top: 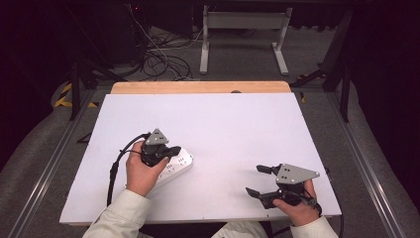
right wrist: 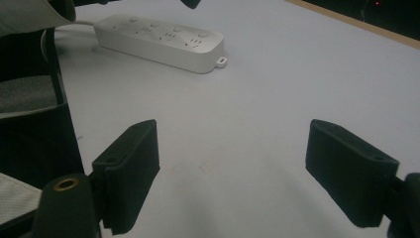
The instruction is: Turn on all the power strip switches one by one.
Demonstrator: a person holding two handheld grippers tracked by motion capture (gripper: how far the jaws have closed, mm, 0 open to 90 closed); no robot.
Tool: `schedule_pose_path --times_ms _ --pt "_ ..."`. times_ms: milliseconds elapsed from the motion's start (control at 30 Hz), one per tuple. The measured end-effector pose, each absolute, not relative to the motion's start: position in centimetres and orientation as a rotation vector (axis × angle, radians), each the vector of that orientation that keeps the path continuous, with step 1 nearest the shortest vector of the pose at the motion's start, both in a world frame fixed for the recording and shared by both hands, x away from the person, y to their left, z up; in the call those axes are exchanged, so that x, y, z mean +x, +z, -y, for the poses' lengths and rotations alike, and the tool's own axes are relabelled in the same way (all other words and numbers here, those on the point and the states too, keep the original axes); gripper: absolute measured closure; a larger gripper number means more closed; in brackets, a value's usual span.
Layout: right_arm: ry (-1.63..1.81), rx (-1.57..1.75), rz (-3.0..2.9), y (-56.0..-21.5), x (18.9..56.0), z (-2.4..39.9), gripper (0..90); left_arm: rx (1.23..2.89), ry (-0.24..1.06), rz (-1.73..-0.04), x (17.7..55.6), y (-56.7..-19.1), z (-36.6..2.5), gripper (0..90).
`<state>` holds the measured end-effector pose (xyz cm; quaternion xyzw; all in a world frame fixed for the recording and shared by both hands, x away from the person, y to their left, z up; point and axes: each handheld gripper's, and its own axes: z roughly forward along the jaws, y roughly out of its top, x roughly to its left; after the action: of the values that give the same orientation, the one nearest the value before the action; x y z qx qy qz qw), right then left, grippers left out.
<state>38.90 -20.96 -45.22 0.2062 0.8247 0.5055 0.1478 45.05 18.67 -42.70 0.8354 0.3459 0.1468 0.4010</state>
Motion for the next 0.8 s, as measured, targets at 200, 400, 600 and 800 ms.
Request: schedule_pose_path --times_ms 200,400,600,800 --pt "1.455 0.588 -2.372 -45.2 38.8 20.9 21.3 2.104 0.368 -0.864 44.4 -42.0 -18.9 89.8" --pt "1.453 0.59 -2.375 -45.2 38.8 20.8 21.3 2.094 0.378 -0.856 44.2 -41.3 -19.1 89.8" --pt "1.453 0.596 -2.371 -45.2 38.9 21.0 21.3 2.09 0.377 -0.838 43.9 -40.7 -19.4 89.6" --pt "1.452 0.603 -2.361 -45.2 38.9 21.0 21.3 2.057 0.368 -0.79 43.4 -39.7 -20.4 81.4"
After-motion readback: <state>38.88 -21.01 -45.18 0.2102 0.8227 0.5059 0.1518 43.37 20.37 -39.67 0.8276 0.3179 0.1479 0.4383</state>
